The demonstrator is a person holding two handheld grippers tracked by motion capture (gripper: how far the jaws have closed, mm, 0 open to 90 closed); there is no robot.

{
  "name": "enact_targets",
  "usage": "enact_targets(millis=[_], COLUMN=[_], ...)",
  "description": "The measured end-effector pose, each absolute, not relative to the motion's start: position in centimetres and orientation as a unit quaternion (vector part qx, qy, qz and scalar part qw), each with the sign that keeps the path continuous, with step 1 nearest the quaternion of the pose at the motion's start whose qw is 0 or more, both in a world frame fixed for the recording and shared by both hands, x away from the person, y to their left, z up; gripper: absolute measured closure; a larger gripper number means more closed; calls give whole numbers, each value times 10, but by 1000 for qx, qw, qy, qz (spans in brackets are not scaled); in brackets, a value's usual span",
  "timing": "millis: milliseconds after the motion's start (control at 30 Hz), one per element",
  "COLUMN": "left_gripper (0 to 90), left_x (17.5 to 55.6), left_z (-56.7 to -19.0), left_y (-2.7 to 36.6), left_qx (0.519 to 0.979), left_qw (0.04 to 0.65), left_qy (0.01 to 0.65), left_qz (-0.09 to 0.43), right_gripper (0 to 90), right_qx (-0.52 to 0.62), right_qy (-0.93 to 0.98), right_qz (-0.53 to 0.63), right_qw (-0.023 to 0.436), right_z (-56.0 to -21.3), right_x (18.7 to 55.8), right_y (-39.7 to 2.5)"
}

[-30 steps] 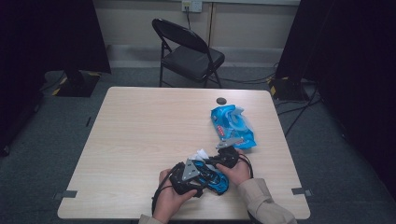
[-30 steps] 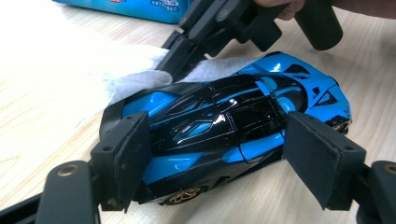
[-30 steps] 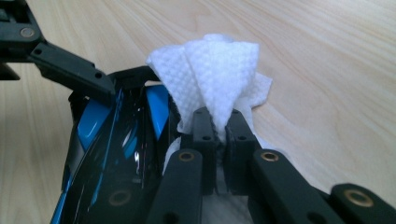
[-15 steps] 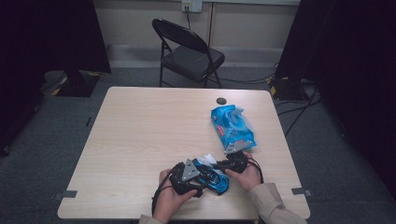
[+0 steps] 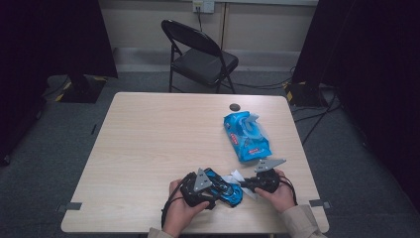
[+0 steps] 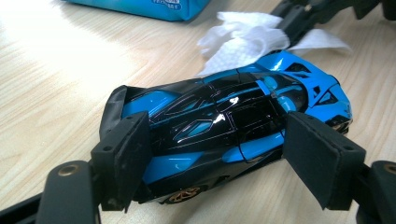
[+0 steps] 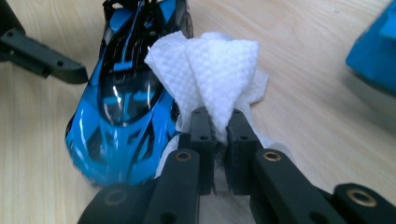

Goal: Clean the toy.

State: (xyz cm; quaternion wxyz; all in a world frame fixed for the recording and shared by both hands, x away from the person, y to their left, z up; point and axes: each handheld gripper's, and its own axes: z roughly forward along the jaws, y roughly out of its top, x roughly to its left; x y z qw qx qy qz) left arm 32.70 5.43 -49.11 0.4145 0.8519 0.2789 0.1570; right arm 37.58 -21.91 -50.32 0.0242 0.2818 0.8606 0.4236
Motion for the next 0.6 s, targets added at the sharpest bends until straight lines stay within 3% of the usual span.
enact_targets(millis=[600], left_gripper=[230], left_x=[328], left_z=[-490], left_y=[54], left_qx=[854], left_qw=[414], left_qy=[275], left_qz=[151], right_gripper=[839], right_qx=[296], right_qy=[846], right_qz=[440], right_qw=[50], right_z=[-483], right_x=[357], right_y=[-246])
